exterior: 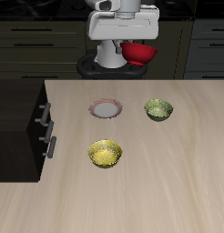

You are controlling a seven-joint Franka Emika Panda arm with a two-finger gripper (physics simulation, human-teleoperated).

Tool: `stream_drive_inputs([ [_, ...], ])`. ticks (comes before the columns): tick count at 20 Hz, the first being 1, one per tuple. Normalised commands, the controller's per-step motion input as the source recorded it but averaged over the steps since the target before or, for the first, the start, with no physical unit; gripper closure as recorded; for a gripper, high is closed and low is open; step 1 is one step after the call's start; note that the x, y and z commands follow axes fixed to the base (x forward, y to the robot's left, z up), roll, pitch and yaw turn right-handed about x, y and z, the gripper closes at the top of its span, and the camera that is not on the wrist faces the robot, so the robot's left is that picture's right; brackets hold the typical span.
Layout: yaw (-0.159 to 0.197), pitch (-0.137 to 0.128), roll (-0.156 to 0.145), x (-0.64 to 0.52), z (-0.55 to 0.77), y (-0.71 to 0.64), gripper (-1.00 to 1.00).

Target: Place the red bowl on top of the wooden cabinet

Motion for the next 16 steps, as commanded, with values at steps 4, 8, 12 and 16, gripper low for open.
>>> stream_drive_inputs([
  [4, -0.012, -0.017, 0.017, -0.02, 0.14, 0.07, 1.0],
  [8, 0.051, -0.001, 0.02, 0.11, 0.0, 0.09, 1.0],
  [12, -0.011, -0.001, 0.023, 0.16, 0.1, -0.02, 1.0],
  [16, 0.01, -0.006, 0.024, 0.17, 0.03, 0.14, 1.0],
])
